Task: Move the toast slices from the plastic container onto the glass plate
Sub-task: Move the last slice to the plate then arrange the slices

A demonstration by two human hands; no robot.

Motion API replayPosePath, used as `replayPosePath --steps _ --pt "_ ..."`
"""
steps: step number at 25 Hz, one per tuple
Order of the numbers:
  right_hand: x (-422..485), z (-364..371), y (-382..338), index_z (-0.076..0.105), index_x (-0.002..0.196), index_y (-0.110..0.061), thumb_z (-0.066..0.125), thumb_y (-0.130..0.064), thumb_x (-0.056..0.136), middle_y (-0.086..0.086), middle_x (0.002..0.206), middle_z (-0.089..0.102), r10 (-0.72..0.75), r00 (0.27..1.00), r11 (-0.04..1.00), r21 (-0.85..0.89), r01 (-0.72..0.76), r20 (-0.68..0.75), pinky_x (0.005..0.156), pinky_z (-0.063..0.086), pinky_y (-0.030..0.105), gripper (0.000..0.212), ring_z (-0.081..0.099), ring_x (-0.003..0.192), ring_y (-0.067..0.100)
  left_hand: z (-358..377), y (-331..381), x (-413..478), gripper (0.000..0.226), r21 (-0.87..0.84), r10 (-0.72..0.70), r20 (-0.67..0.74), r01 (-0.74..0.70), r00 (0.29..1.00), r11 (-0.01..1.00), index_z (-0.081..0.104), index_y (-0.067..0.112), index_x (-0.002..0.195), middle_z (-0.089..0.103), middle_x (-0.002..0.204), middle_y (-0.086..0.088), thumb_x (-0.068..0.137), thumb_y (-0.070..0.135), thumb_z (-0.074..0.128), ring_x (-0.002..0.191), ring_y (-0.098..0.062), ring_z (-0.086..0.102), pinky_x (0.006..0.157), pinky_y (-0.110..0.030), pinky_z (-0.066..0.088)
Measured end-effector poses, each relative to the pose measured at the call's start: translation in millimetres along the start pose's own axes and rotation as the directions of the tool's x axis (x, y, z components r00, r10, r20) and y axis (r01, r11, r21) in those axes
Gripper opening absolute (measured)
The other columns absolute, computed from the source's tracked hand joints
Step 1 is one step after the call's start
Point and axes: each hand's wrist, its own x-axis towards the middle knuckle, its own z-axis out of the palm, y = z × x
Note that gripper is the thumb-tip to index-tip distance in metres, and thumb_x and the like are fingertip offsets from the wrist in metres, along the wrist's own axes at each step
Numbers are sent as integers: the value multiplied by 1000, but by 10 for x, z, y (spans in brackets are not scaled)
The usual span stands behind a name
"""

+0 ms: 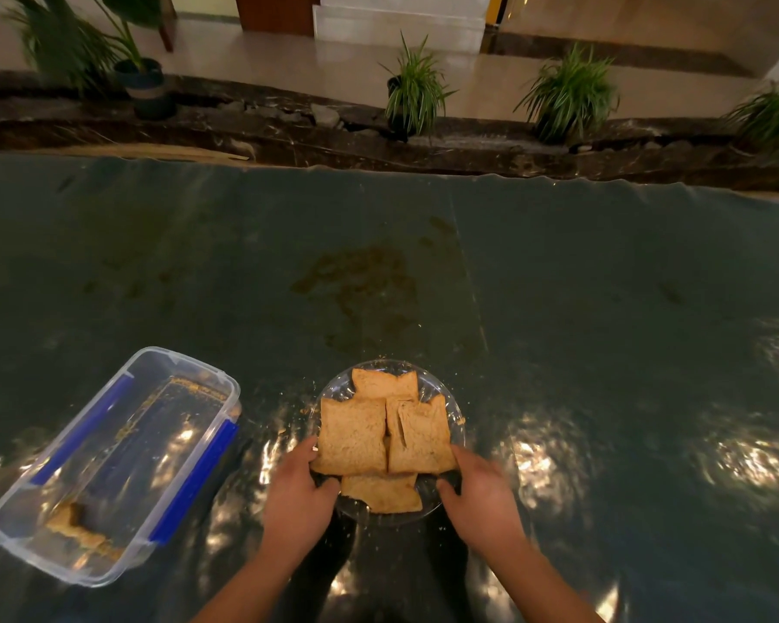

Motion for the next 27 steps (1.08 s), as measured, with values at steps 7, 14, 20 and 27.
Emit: replayPosePath --steps 7,14,20,27 --pt "195 -23 55 59 117 -17 65 -27 80 3 99 67 -34 999 994 -103 32 -21 77 38 27 39 54 96 26 -44 15 115 37 -27 31 5 -31 1000 999 59 40 107 65 102 17 82 14 66 99 -1 58 78 -29 48" --pt "722 70 -40 46 132 -16 58 -34 85 6 124 59 23 996 990 -139 -11 82 94 35 32 52 48 111 26 -7 163 409 62 26 -63 40 62 997 998 48 29 134 55 101 20 77 11 65 92 -8 56 76 -34 45" --pt "718 25 -68 48 132 -17 60 -27 84 5 124 60 39 996 998 -52 -35 82 92 34 30 50 46 109 23 -2 156 448 64 -20 -78 71 80 994 997 48 31 134 60 114 6 76 9 65 108 -21 58 82 -38 48" --pt "30 -22 -8 67 108 -17 72 -14 79 0 97 66 -76 994 997 3 77 -80 77 42 24 29 55 91 21 -76 -96 -6 39 165 94 -64 -82 994 983 61 24 116 59 110 9 80 9 67 107 -11 50 90 -32 40"
